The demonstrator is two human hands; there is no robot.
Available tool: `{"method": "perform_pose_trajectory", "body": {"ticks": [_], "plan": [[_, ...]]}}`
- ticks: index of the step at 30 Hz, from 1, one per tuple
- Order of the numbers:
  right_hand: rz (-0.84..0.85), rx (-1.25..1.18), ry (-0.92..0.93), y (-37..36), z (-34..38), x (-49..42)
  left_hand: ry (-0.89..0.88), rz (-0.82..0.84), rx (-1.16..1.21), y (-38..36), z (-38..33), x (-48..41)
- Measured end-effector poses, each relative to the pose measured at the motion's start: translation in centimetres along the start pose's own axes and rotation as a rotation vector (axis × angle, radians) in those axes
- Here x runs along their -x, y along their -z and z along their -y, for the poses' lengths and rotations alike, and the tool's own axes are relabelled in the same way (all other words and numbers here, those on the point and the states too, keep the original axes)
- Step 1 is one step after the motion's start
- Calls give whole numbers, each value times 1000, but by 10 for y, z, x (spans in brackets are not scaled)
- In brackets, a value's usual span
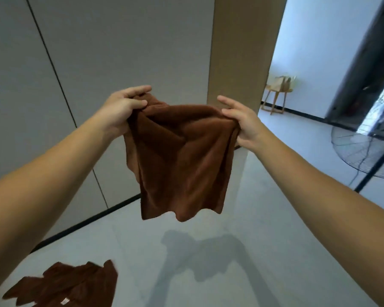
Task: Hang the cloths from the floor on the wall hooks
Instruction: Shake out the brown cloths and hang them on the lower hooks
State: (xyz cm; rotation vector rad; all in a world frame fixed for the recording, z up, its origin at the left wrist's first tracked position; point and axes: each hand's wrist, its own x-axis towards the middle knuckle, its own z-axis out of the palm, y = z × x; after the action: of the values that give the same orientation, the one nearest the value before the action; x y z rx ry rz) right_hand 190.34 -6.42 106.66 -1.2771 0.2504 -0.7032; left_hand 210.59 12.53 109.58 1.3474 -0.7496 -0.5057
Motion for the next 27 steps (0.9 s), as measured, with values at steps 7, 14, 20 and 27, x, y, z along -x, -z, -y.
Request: {"method": "perform_pose_trajectory", "body": {"ticks": [7,14,20,27], "plan": [[-295,120,136,83,84,119,-43,388,-197,-108,-35,5],[-585,194,311,166,171,276,-124,653,-198,-283,-62,63],[-1004,324,331,247,231,427,-187,775,-246,-446,-76,133],[-1385,659,293,331,314,628,-255,866,-276,-634,-97,261]]}}
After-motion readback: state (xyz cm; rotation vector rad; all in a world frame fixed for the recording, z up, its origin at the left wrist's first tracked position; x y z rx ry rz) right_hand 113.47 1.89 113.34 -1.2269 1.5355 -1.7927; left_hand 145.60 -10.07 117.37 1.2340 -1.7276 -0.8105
